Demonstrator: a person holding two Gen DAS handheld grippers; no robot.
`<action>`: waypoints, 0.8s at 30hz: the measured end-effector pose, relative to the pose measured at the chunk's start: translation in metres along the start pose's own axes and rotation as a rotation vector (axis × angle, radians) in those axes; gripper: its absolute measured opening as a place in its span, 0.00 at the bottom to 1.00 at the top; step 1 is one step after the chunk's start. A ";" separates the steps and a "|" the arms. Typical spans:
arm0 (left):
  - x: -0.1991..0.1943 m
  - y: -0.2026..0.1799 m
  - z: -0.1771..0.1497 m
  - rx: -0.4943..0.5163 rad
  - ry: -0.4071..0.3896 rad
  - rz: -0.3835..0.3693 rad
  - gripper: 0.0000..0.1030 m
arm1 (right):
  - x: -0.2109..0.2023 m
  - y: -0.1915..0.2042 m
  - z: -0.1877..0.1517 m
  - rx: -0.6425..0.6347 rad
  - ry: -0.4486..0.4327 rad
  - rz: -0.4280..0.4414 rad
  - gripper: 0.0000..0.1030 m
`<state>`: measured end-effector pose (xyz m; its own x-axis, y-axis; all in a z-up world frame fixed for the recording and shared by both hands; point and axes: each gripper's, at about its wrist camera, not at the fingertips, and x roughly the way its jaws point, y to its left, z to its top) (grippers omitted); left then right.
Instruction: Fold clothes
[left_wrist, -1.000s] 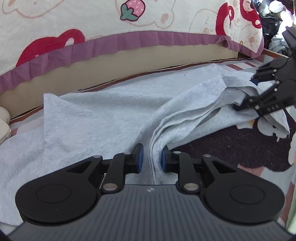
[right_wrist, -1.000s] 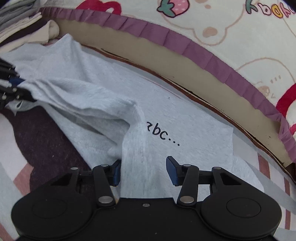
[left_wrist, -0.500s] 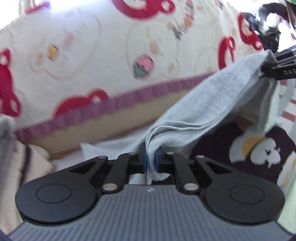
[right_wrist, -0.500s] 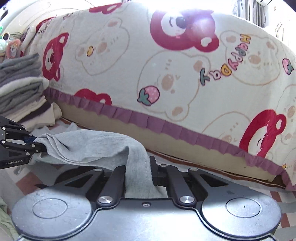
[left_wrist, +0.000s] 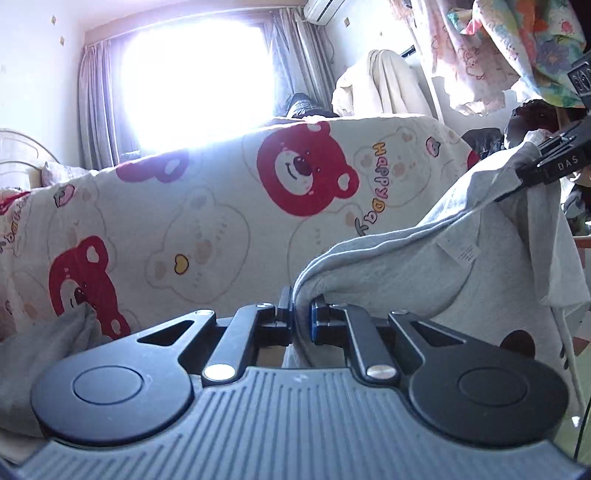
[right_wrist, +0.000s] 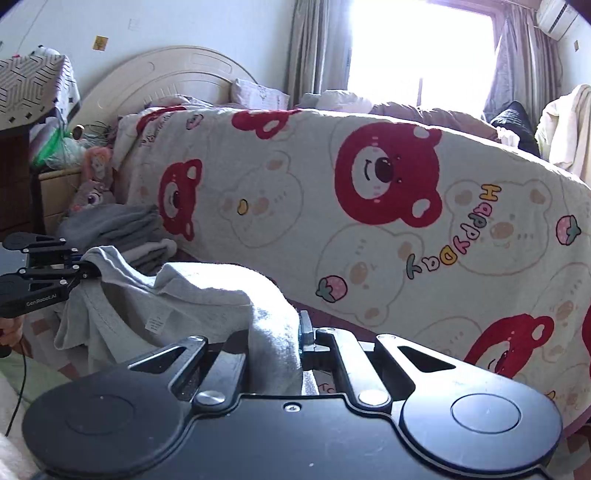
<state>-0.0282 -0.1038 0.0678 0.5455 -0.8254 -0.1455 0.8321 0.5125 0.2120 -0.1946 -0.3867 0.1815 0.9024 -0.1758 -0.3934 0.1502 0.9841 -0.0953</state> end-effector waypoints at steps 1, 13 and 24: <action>-0.011 0.000 0.007 0.000 0.000 0.002 0.08 | -0.010 0.003 0.003 -0.007 -0.003 0.028 0.06; 0.116 0.010 0.005 -0.007 0.227 0.052 0.08 | 0.104 -0.052 -0.030 0.049 0.177 0.079 0.05; 0.308 0.007 -0.138 -0.336 0.511 0.171 0.54 | 0.295 -0.160 -0.167 0.373 0.276 -0.186 0.44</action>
<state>0.1592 -0.3221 -0.1090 0.5837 -0.5506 -0.5968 0.6696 0.7422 -0.0299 -0.0203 -0.6001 -0.0721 0.7137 -0.3005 -0.6327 0.4783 0.8690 0.1268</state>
